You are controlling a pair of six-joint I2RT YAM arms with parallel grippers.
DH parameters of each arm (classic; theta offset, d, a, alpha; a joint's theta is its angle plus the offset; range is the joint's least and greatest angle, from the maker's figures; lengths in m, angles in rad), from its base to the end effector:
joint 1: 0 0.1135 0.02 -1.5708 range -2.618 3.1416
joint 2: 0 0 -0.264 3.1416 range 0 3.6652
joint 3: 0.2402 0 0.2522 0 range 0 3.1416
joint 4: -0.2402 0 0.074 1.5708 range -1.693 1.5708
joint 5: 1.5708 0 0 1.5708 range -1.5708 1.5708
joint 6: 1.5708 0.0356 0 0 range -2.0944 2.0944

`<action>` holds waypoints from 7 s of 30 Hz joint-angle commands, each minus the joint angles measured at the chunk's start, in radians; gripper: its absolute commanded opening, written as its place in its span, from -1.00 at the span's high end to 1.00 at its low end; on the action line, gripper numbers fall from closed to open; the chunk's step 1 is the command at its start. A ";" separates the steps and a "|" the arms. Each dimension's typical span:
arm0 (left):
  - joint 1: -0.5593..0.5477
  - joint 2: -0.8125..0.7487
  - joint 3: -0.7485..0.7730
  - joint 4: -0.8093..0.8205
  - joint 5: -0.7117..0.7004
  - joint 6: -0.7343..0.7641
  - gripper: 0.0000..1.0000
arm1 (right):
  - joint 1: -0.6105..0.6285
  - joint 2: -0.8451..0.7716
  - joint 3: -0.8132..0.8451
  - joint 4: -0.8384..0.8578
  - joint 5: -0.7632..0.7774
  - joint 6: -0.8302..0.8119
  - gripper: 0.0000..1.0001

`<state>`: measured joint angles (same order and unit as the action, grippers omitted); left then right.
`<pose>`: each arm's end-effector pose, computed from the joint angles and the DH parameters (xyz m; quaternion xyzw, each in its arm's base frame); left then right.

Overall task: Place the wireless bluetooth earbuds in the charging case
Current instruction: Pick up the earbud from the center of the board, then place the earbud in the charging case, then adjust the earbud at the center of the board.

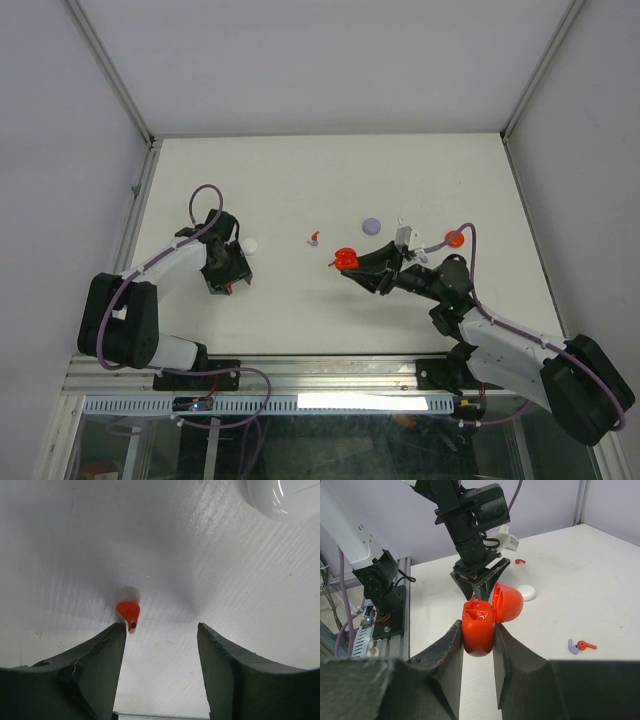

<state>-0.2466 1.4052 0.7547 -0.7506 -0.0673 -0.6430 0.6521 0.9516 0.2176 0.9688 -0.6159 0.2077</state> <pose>0.2200 -0.0529 0.1653 -0.1989 0.9758 -0.0062 0.0909 0.1378 0.1311 0.2329 -0.3622 0.5233 0.4825 0.6018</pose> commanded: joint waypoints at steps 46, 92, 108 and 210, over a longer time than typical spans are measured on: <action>0.015 0.072 0.049 0.004 -0.086 0.033 0.35 | -0.002 -0.036 0.003 0.054 0.019 -0.006 1.00; -0.366 -0.178 0.296 0.216 -0.130 -0.339 0.79 | 0.089 0.089 0.040 0.179 0.286 -0.218 1.00; -0.619 -0.263 0.356 0.388 -0.284 -0.335 0.79 | 0.090 0.143 0.011 0.378 0.280 -0.314 1.00; -0.548 -0.323 0.225 0.193 -0.506 -0.250 -0.42 | 0.087 0.119 -0.090 0.469 0.429 -0.309 1.00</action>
<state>-0.8764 1.1122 1.0237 -0.5076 -0.6388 -0.9192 0.7376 1.0969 0.1352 1.3861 -0.2058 -0.0925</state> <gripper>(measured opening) 0.704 0.283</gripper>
